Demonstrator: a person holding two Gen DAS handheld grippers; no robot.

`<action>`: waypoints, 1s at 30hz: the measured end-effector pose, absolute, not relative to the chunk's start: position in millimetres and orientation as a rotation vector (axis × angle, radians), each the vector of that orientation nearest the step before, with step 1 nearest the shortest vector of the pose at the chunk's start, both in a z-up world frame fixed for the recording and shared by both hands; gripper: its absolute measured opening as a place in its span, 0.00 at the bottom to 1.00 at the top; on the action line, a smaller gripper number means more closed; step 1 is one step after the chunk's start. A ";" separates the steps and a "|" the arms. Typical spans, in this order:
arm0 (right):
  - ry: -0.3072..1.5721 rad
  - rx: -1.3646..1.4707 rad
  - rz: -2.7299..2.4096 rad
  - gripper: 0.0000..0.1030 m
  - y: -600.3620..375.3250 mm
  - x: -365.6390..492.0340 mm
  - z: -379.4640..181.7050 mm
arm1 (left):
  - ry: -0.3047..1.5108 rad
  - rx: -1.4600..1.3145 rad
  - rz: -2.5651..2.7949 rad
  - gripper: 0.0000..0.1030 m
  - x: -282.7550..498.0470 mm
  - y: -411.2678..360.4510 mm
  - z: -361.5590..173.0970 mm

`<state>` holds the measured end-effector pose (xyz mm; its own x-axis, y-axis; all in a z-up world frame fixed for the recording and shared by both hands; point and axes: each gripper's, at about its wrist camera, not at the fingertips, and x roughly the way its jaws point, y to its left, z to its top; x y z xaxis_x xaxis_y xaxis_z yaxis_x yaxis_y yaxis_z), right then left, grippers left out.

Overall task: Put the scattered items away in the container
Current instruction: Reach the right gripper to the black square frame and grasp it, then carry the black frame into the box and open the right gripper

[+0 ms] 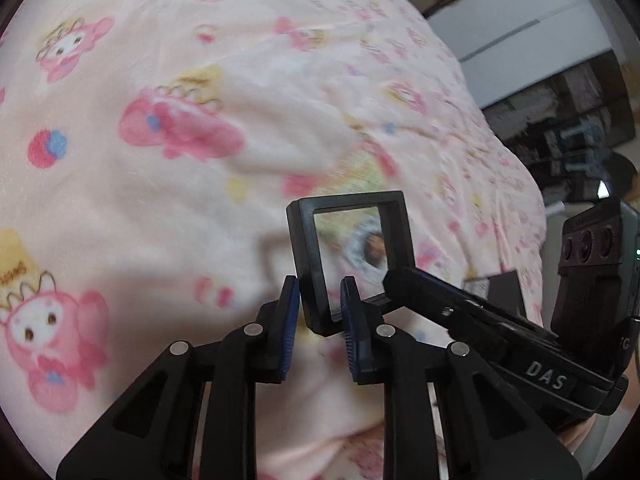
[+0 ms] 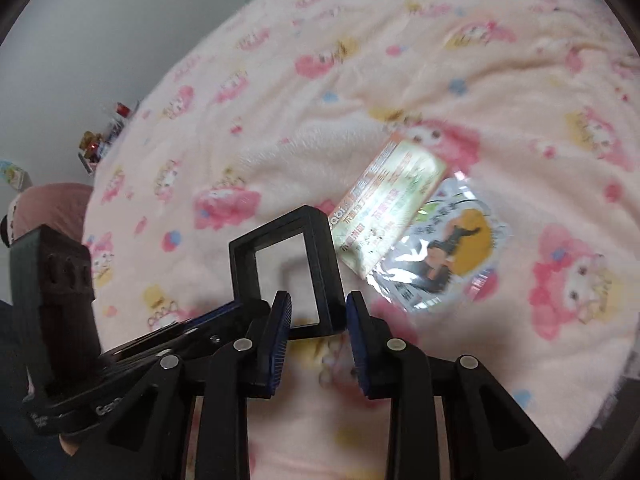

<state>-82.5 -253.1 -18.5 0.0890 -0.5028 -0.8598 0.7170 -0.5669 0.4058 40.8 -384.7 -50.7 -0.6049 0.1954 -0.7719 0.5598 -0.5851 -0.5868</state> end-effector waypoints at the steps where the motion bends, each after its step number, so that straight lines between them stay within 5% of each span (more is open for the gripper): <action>1: 0.223 1.403 -1.667 0.25 -241.6 -78.9 -8.0 | 1.280 1.252 -2.334 0.19 39.7 -372.2 -37.2; 18: 0.075 1.311 -2.172 0.25 46.5 -69.8 79.0 | 0.770 1.641 -2.898 0.21 -51.5 -95.4 55.6; 25: 0.085 1.385 -2.293 0.25 141.4 -108.4 66.1 | 0.612 1.858 -2.974 0.21 -122.5 6.2 36.2; 30: -0.105 1.487 -2.251 0.25 185.1 -127.9 31.8 | 0.556 1.965 -2.924 0.22 -141.9 34.6 9.2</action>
<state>-127.9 185.1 31.8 -0.3267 -0.3975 -0.8575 0.3156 -0.9011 0.2974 -141.9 34.6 9.2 -0.3311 0.5021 -0.7989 -0.1736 -0.8646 -0.4714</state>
